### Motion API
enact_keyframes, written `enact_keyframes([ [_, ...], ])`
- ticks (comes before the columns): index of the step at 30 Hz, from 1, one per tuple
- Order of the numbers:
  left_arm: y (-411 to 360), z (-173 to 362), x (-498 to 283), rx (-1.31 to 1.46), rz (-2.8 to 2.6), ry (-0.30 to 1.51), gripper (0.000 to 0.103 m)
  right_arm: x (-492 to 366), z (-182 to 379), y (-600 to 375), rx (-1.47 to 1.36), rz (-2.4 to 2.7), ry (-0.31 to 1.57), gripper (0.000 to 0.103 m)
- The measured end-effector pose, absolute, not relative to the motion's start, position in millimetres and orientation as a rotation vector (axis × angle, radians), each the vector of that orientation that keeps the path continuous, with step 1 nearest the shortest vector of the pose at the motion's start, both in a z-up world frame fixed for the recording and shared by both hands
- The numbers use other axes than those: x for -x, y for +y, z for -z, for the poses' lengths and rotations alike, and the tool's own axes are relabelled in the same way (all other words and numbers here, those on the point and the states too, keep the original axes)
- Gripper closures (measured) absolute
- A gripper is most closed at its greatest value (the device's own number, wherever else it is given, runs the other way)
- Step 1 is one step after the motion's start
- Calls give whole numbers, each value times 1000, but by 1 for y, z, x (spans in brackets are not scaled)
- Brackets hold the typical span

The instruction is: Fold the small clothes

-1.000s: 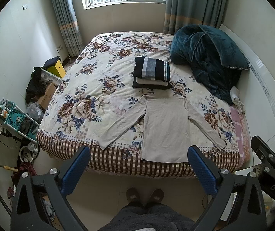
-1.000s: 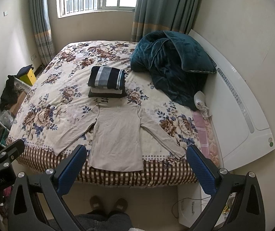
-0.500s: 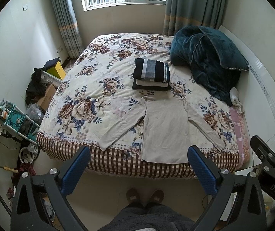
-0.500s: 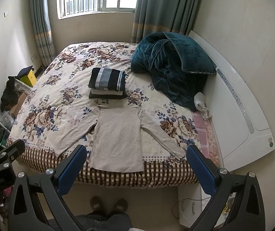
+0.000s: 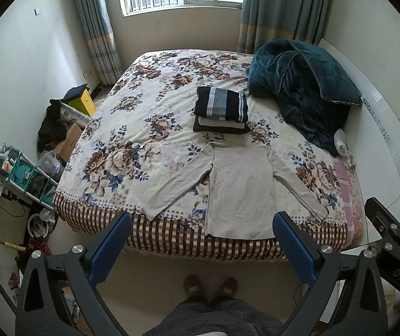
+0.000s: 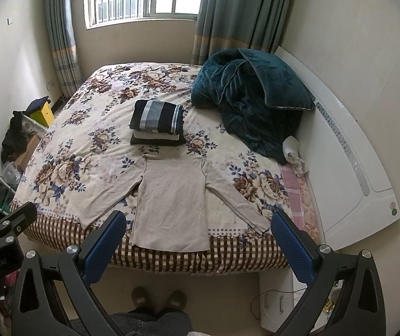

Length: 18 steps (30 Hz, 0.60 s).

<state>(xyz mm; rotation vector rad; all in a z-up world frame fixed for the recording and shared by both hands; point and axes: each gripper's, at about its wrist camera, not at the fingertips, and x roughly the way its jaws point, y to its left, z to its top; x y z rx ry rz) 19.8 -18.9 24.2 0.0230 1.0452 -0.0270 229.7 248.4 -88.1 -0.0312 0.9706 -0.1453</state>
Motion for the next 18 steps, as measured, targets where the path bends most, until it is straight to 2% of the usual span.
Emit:
enact_keyframes([
  [4,-21,-31,-28,-22,30,1043,0,-237,67,254,33,145,967,0],
  [12,-16,-33,-37,-21,39,1037,0,-239,65,256,29,149,970,0],
  [18,-9,8,-64,-66,22,1024,0,-255,86,247,-19,206,994,0],
])
